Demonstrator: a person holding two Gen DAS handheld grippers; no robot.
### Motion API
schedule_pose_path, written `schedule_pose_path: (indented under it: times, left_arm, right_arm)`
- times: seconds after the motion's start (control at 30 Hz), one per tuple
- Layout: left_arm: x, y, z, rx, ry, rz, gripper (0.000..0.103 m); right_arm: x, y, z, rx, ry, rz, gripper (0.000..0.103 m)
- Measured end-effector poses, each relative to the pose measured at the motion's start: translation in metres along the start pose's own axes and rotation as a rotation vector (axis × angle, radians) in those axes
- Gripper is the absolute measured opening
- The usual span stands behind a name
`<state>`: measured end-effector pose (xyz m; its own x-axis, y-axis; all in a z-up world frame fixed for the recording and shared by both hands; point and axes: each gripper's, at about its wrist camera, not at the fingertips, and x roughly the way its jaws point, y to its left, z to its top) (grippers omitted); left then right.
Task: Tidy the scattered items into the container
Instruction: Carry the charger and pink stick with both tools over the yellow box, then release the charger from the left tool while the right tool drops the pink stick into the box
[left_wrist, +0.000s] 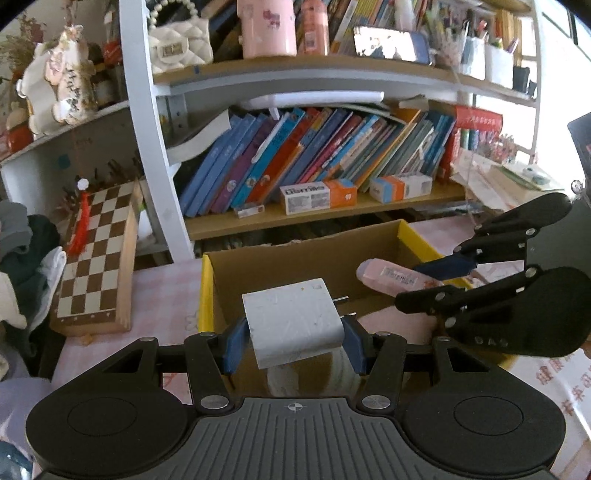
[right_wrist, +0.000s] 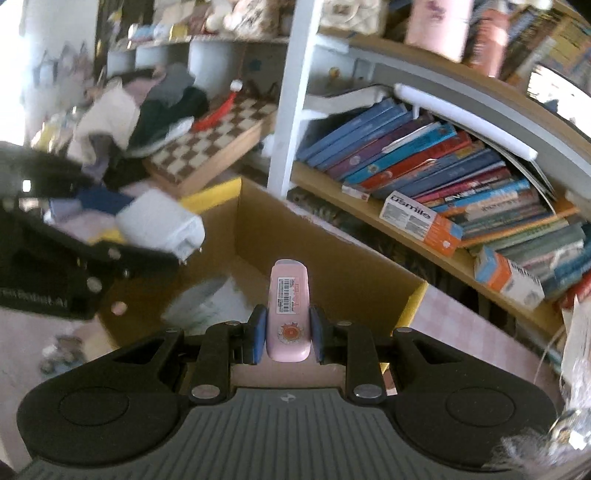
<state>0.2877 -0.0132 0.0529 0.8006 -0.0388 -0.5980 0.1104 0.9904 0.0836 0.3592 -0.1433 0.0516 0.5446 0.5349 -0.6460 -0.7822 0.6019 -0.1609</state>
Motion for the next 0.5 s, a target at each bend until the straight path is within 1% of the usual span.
schedule_pose_path:
  times: [0.17,0.27,0.4,0.5]
  left_arm:
    - [0.026,0.004,0.008,0.019,0.054,0.005,0.054]
    - [0.043,0.004,0.012,0.045,0.100,-0.002,0.054]
    - [0.063,0.003,0.013,0.077,0.153,-0.006,0.054]
    - [0.072,0.000,0.014,0.084,0.167,-0.011,0.054]
  right_arm:
    - [0.035,-0.005,0.004,-0.085,0.082,0.016,0.023]
    - [0.052,-0.005,0.006,-0.140,0.126,0.035,0.023]
    - [0.068,-0.002,0.009,-0.204,0.163,0.054,0.023]
    - [0.074,0.000,0.011,-0.227,0.172,0.064,0.023]
